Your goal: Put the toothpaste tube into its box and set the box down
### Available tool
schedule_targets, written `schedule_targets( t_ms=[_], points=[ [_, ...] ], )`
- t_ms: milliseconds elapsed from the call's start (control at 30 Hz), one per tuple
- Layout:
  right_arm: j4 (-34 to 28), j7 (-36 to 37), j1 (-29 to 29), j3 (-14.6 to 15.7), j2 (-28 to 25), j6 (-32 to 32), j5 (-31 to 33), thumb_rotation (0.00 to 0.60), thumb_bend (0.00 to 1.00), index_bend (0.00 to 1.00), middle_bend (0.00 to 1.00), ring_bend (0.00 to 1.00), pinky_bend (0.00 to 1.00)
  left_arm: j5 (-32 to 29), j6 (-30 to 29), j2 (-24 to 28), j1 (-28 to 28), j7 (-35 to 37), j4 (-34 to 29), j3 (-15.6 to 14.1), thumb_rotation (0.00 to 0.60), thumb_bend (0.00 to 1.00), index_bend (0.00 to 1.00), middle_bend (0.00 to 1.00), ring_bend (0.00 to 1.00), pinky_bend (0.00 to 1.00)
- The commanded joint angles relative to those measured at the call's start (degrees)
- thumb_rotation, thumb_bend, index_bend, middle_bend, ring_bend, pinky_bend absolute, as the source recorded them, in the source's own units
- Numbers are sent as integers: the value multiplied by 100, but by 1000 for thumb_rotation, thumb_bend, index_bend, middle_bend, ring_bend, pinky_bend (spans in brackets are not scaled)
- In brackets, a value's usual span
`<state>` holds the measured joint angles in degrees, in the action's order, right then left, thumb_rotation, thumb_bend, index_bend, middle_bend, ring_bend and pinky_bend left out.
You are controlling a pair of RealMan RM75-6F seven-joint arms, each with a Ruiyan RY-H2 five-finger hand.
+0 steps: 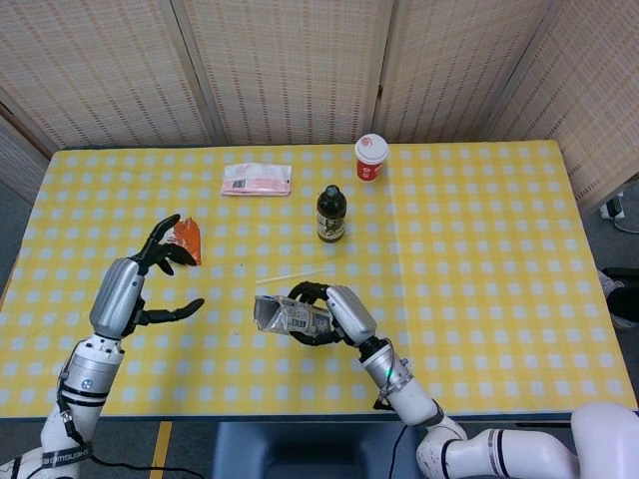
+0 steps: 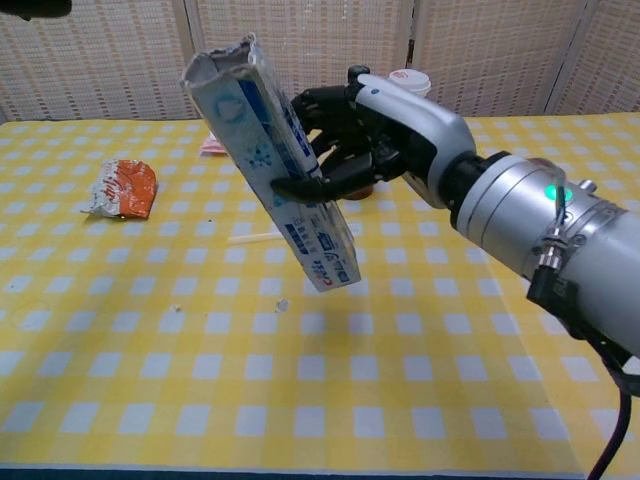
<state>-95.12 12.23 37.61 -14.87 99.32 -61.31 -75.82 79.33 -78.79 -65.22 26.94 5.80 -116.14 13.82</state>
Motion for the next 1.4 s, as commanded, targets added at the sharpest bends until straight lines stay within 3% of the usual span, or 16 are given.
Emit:
schedule_targets(
  t_ms=[33, 133, 300, 633, 733, 833, 900, 1000, 1200, 1400],
  points=[
    [-73, -1038, -81, 248, -487, 19, 195, 600, 303, 485, 420, 415, 421, 401, -254, -67, -300, -370, 806, -416, 600, 205, 134, 284, 193, 173],
    [-78, -1650, -115, 356, -703, 46, 404, 600, 302, 485, 420, 415, 421, 556, -291, -112, -408, -477, 1214, -591, 600, 204, 132, 245, 154, 113],
    [97, -2314, -185, 543, -878, 100, 759, 600, 302, 485, 420, 414, 421, 763, -462, -305, -563, -458, 1736, -741, 600, 201, 113, 220, 134, 100],
    [628, -2219, -227, 605, -727, 271, 947, 600, 302, 477, 385, 405, 421, 757, -292, -393, -581, -349, 2078, -778, 600, 198, 93, 217, 134, 100],
    [740, -2122, -187, 612, -661, 339, 839, 600, 302, 390, 317, 362, 402, 761, -290, -386, -595, -328, 2083, -768, 600, 199, 81, 214, 134, 99],
    [747, -2113, -111, 643, -699, 566, 864, 600, 302, 110, 130, 222, 272, 741, -290, -373, -620, -298, 2097, -759, 600, 198, 64, 207, 132, 98],
    [725, -2100, -78, 645, -728, 664, 885, 600, 302, 16, 47, 154, 216, 729, -263, -353, -639, -264, 2094, -776, 600, 199, 60, 201, 127, 93],
    [662, -2058, -68, 648, -776, 726, 891, 600, 302, 0, 1, 105, 181, 751, -264, -329, -675, -223, 2101, -803, 600, 199, 56, 194, 122, 89],
    [174, -1902, -228, 708, -1173, 532, 654, 600, 302, 0, 0, 79, 143, 809, -353, -209, -831, -154, 2065, -907, 600, 199, 55, 162, 96, 67],
    [-439, -2138, -912, 1222, -1960, -513, -157, 600, 302, 0, 0, 7, 9, 919, -442, -83, -1139, -368, 2302, -1235, 600, 199, 55, 132, 54, 13]
  ],
)
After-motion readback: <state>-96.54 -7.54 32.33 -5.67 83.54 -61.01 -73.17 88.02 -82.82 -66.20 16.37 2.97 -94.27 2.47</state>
